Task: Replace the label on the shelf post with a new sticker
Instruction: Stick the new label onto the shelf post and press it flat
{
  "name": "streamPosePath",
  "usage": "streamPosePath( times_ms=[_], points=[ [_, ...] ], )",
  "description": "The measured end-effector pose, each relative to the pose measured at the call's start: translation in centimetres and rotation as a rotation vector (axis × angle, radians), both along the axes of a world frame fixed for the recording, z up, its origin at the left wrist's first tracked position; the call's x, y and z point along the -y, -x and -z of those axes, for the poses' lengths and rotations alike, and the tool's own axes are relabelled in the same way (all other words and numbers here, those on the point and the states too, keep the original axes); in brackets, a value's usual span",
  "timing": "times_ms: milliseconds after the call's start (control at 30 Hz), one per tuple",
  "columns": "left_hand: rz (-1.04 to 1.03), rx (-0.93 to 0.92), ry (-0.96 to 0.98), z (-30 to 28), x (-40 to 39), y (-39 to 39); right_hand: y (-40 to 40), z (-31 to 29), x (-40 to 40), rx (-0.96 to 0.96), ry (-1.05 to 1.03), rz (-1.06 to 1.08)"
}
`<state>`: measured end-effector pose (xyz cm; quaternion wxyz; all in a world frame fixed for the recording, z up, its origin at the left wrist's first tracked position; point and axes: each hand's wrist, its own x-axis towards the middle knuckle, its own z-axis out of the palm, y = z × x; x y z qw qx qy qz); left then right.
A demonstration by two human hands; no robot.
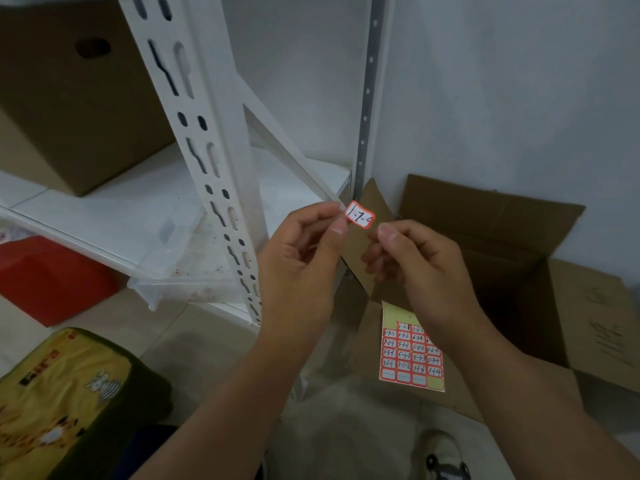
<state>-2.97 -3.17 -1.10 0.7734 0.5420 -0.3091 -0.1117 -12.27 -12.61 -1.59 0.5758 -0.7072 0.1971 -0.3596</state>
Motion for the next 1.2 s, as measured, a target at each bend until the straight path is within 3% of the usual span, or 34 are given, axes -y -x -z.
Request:
streamPosePath(
  times_ms=[167,333,500,667,900,1033,1200],
  points=[
    [-0.052,0.241,-0.077,0.7,0.1,1.0,0.0,-0.5,0.4,0.081,-0.214,-0.018],
    [-0.04,0.265,-0.057,0.9,0.1,1.2,-0.1,-0.7,0.6,0.103,-0.237,-0.01],
    [0.15,0.17,-0.044,1.0,0.0,0.2,0.6,-1.0,1.2,0.008,0.046,-0.069],
    [0.241,0.244,-0.133,1.2,-0.3,-0.6,0.9,-0.3,1.3,-0.22,0.456,-0.128],
    [0.114,0.613,-0.355,1.2,-0.9,-0.8,0.8,-0.1,1.1,-0.279,0.573,-0.108],
    [0.043,0.723,-0.337,1.2,-1.0,-1.1,0.5,-0.4,0.8,-0.285,0.524,-0.161],
    [-0.304,0.878,-0.229,0.5,-1.3,-0.6,0.8,-1.7,0.5,-0.126,0.347,-0.145]
  ],
)
